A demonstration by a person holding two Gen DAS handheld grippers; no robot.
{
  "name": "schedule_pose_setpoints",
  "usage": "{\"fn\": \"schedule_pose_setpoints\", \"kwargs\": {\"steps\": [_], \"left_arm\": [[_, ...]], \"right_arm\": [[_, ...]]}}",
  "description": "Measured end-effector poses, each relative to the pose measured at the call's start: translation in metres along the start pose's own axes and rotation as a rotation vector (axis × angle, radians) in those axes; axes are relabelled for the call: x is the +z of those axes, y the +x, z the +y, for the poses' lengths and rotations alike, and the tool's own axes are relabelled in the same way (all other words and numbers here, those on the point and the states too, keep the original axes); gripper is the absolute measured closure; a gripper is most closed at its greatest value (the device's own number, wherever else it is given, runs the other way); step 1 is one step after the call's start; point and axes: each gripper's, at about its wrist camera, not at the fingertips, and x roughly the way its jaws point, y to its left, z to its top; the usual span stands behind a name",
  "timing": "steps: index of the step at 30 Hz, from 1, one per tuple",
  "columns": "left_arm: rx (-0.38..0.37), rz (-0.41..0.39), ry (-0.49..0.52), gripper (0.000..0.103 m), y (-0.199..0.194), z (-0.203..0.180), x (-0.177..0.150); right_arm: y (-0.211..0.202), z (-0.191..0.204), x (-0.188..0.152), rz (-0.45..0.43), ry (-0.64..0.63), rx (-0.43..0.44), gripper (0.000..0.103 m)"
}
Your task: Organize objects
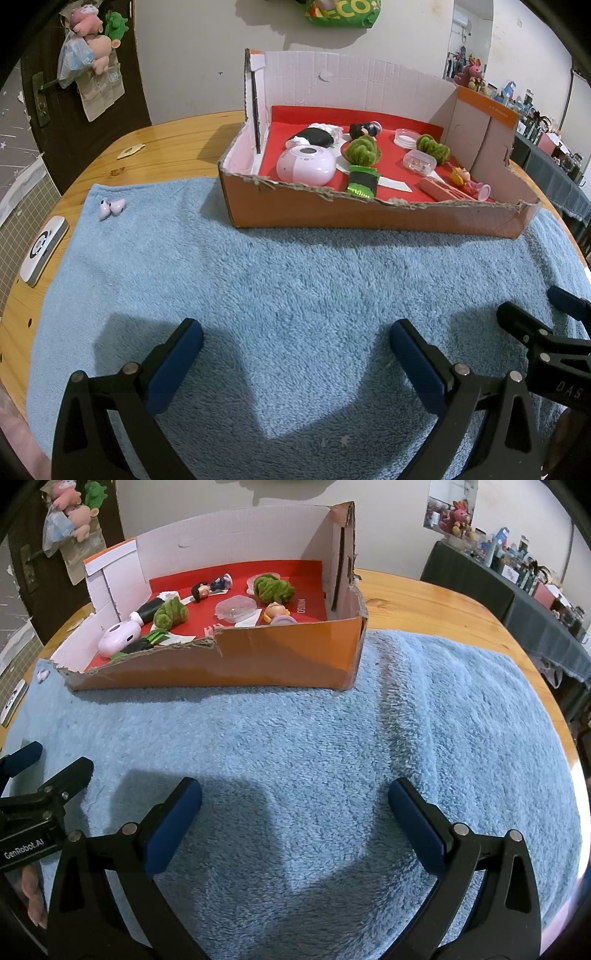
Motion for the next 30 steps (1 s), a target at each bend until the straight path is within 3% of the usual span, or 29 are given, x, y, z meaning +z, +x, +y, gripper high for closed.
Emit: {"fn": "schedule_pose_setpoints", "kwargs": {"steps": [30], "left_arm": [[0.002, 0.002, -0.008, 0.0, 0.0023, 0.0014, 0.0025]], "right_arm": [[0.0008, -0.0003, -0.0015, -0.002, 0.002, 0.001, 0.0]]}}
